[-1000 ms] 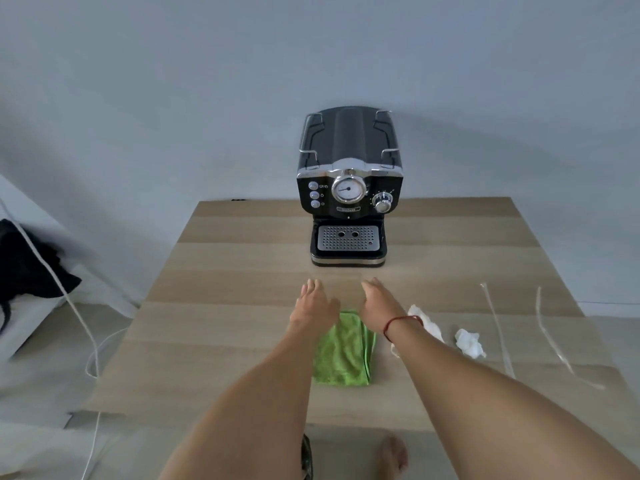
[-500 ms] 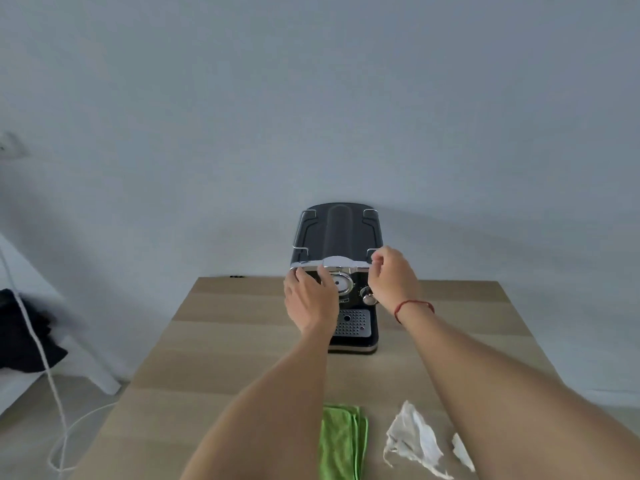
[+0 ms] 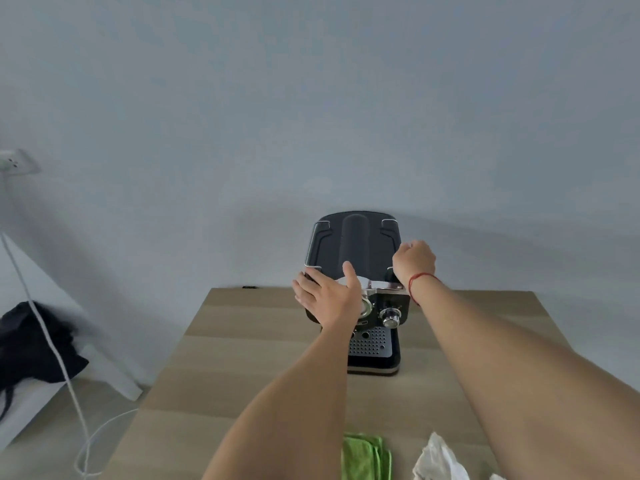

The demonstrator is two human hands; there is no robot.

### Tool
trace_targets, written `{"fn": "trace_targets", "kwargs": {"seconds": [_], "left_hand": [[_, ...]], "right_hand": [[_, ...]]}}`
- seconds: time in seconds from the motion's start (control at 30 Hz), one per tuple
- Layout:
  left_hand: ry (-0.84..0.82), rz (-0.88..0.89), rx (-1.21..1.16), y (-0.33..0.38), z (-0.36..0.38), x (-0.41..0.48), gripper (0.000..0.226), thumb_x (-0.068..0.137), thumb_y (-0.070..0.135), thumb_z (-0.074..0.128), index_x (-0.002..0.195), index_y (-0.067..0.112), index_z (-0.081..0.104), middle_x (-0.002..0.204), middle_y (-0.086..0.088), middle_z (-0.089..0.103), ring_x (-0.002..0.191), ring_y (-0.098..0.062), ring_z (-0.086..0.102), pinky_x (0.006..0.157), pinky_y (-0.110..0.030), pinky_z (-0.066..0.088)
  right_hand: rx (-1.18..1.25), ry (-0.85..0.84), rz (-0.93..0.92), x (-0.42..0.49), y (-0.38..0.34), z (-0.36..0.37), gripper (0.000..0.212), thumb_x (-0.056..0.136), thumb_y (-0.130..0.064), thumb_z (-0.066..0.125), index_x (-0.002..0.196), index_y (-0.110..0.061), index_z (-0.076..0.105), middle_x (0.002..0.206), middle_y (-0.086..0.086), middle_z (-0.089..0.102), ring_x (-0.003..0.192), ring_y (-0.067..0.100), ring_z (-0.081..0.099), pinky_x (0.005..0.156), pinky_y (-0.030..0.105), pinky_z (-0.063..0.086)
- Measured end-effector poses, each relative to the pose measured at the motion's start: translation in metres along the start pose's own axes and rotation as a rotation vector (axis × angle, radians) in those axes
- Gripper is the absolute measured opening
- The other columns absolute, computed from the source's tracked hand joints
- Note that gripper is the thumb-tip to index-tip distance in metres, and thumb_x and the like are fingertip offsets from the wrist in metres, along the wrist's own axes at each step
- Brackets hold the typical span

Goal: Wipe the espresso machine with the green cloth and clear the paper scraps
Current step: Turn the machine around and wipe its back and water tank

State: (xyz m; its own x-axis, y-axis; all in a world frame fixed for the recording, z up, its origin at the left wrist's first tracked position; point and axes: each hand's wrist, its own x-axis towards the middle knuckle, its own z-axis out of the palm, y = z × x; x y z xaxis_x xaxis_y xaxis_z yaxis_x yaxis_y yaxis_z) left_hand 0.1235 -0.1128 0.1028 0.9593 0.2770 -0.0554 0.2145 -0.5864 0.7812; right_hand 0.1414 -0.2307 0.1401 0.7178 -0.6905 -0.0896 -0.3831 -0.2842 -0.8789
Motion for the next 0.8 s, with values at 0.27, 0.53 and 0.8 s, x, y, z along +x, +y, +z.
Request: {"fn": "trace_targets", "kwargs": {"seconds": [0.27,0.53,0.8], "left_hand": [[-0.003,0.028,0.068,-0.005,-0.004,0.009,0.087,0.092,0.059,0.037,0.153,0.004,0.007,0.156,-0.014,0.008,0.146,-0.033,-0.001,0.121,-0.043,-0.001],[-0.067,0.129,-0.022,-0.02,-0.015,0.027,0.081,0.088,0.057,0.045,0.15,0.011,0.021,0.154,-0.008,0.014,0.144,-0.028,0.005,0.12,-0.044,0.013],[-0.183,0.21,-0.006,-0.028,-0.039,0.056,0.07,0.089,0.051,0.047,0.145,0.011,0.031,0.152,-0.005,0.02,0.144,-0.024,0.01,0.117,-0.042,0.017]], "right_hand": [[0.142,-0.155,0.153,0.004,0.002,0.006,0.024,0.089,-0.021,0.041,0.098,-0.008,0.059,0.093,0.009,0.067,0.074,0.026,0.068,0.055,0.03,0.051],[0.274,-0.088,0.21,-0.018,0.004,0.006,0.027,0.092,-0.018,0.038,0.098,-0.004,0.06,0.065,0.005,0.053,0.046,0.018,0.05,0.04,0.023,0.037],[0.463,-0.133,0.29,-0.043,0.003,0.012,0.024,0.096,-0.02,0.037,0.096,-0.005,0.056,0.061,0.003,0.054,0.044,0.016,0.053,0.036,0.019,0.041]]}}
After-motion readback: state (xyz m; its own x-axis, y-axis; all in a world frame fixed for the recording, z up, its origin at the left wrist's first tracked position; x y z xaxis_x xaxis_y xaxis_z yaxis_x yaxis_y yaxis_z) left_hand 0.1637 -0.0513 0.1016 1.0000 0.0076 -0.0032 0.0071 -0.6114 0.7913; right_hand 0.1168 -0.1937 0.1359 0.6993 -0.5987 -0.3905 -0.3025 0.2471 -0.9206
